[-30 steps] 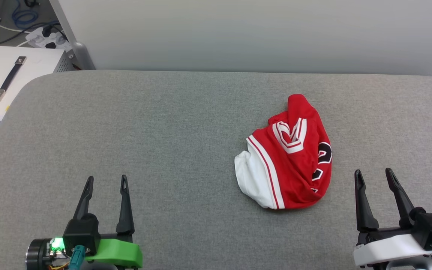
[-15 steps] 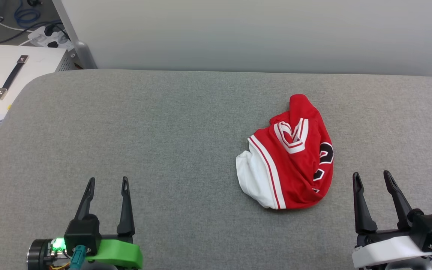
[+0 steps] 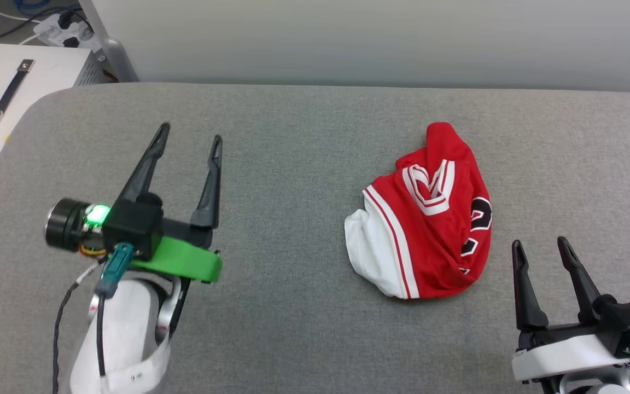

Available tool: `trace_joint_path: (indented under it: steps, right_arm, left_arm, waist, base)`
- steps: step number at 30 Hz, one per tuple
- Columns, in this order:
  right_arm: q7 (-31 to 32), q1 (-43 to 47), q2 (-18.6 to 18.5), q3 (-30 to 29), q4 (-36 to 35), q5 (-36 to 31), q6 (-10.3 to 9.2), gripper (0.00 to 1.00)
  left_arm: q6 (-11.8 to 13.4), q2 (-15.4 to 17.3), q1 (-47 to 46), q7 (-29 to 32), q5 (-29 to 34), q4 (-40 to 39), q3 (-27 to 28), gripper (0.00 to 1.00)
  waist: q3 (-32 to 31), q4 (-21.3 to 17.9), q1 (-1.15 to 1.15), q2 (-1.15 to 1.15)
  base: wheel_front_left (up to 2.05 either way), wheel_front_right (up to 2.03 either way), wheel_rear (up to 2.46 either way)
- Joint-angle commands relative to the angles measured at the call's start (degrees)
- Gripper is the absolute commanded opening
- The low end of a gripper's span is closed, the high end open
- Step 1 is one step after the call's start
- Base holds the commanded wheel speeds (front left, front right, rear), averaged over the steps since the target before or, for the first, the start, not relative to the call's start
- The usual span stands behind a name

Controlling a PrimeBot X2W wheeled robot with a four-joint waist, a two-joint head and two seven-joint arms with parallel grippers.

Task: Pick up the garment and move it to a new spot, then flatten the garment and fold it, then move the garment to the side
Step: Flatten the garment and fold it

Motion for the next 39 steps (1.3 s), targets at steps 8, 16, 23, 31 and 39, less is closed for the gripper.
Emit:
trace_joint_path:
  steps: [8,16,23,31,39]
  right_arm:
    - [-0.27,-1.89,-0.04,0.51,-0.31,-0.39,-0.04,1.00]
    - [-0.27,-4.16,-0.04,0.58,-0.41,-0.05,-0.04,1.00]
    - [-0.27,-5.84,-0.04,0.87,-0.38,0.31,-0.04,1.00]
    - [-0.27,-8.42,-0.04,1.21,-0.73,0.55,-0.04,1.00]
    - [-0.27,-9.95,-0.04,1.80,-0.48,1.00,-0.04,1.00]
  left_arm:
    - [-1.60,6.70,-18.02,8.52,-10.68,11.59,-19.74,1.00]
    - [-1.63,12.92,-34.47,34.68,-34.61,14.77,-46.51,1.00]
    - [-1.63,14.59,-40.40,45.13,-43.95,17.03,-62.61,1.00]
    - [-1.63,11.84,-42.16,48.46,-45.88,23.39,-66.29,1.00]
    - [-1.63,12.66,-36.54,56.21,-41.00,21.36,-66.35,1.00]
  waist:
    - [2.43,-2.53,0.00,0.00]
    - [5.62,-5.58,0.00,0.00]
    - [7.66,-7.97,0.00,0.00]
    - [11.93,-10.54,0.00,0.00]
    - [14.06,-12.22,0.00,0.00]
  base:
    - [0.00,0.00,0.00]
    - [0.00,0.00,0.00]
    - [0.00,0.00,0.00]
    - [0.00,0.00,0.00]
    - [0.00,0.00,0.00]
